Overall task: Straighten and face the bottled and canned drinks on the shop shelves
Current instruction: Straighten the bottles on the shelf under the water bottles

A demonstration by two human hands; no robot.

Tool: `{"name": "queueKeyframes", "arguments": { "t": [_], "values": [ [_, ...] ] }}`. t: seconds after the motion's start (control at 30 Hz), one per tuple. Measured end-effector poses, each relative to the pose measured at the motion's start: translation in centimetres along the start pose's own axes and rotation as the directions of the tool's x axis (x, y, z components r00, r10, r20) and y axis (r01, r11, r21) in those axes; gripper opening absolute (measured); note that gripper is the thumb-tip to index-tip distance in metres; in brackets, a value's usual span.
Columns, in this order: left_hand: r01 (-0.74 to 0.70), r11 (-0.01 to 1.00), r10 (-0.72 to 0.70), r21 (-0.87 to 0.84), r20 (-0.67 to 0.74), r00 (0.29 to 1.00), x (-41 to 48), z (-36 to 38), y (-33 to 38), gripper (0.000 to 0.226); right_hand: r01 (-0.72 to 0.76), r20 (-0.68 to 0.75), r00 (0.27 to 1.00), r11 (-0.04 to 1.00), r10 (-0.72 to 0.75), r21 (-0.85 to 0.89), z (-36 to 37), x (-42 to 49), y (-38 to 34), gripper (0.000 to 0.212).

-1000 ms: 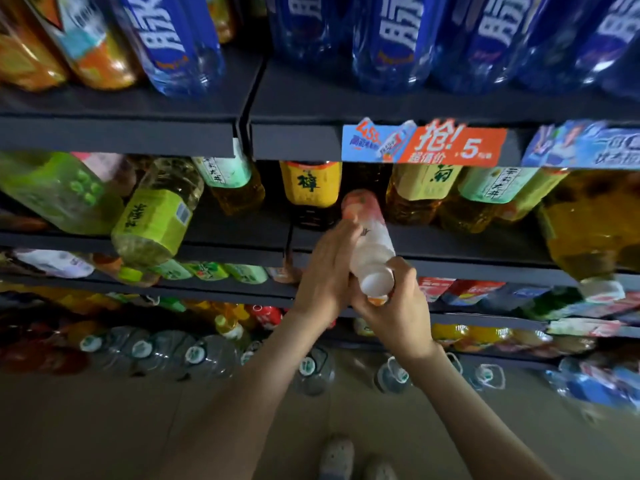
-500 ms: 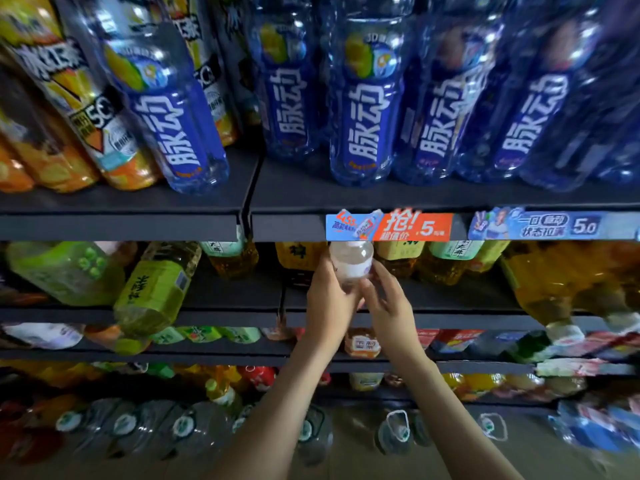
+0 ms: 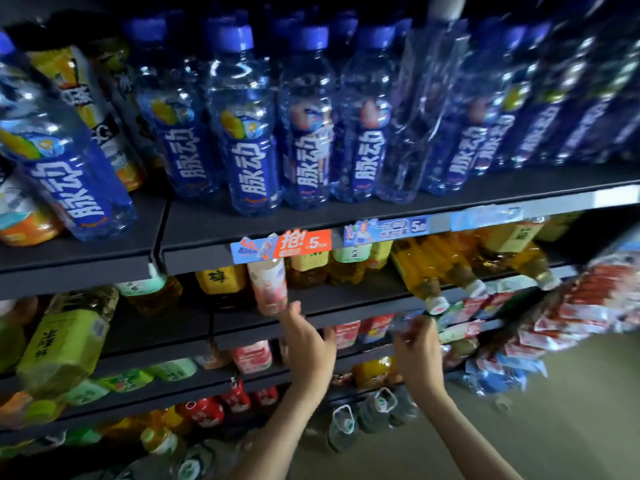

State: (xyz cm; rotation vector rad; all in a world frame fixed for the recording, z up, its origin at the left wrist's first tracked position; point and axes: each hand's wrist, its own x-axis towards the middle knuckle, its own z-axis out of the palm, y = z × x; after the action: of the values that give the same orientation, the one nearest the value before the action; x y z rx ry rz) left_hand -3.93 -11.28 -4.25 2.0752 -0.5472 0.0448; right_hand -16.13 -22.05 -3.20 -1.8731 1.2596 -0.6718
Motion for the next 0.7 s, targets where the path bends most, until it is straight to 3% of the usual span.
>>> {"name": "queueKeyframes", "arguments": {
  "t": [0.07,0.13,0.2,0.33,0.47,0.57,0.63,0.7],
  "values": [
    [-0.082,0.997,0.082,-0.007,0.139,0.987,-1.3,1.9,1.3,0.057,-0.05,-0.123,0.991,0.998,0.045,-0.04,-3.0,1.7,1.5,0.03],
    [-0.124,0.992,0.121,-0.001,0.234,0.965,-2.1,3.6,3.0,0.05,-0.101,-0.117,0.989,0.987,0.087,-0.124,-4.8,3.7,2.7,0.058],
    [-0.156,0.988,0.144,0.019,0.292,0.946,-2.3,5.3,4.6,0.047,-0.113,-0.019,0.994,0.985,0.111,-0.13,-5.3,5.6,3.5,0.072],
    [-0.167,0.981,0.118,0.101,0.376,0.919,-1.8,8.9,7.3,0.05,0.006,0.21,0.978,0.998,0.009,-0.07,-4.5,8.8,5.0,0.066],
    [-0.159,0.966,0.072,0.202,0.381,0.922,-0.7,13.3,9.2,0.065,0.164,0.331,0.938,0.974,-0.105,-0.154,-4.6,12.2,6.3,0.051],
    [-0.217,0.941,0.112,0.258,0.37,0.922,0.0,16.1,10.3,0.082,0.467,0.325,0.864,0.854,-0.385,-0.231,-5.8,13.7,6.8,0.029],
    [-0.333,0.914,0.272,0.23,0.261,0.926,0.8,17.7,10.5,0.081,0.527,0.27,0.829,0.845,-0.489,-0.089,-7.7,14.2,6.3,0.036],
    [-0.379,0.905,0.356,0.193,0.144,0.923,1.7,18.9,11.1,0.065,0.539,0.186,0.818,0.838,-0.544,0.081,-9.1,15.2,5.6,0.046]
  ]
}}
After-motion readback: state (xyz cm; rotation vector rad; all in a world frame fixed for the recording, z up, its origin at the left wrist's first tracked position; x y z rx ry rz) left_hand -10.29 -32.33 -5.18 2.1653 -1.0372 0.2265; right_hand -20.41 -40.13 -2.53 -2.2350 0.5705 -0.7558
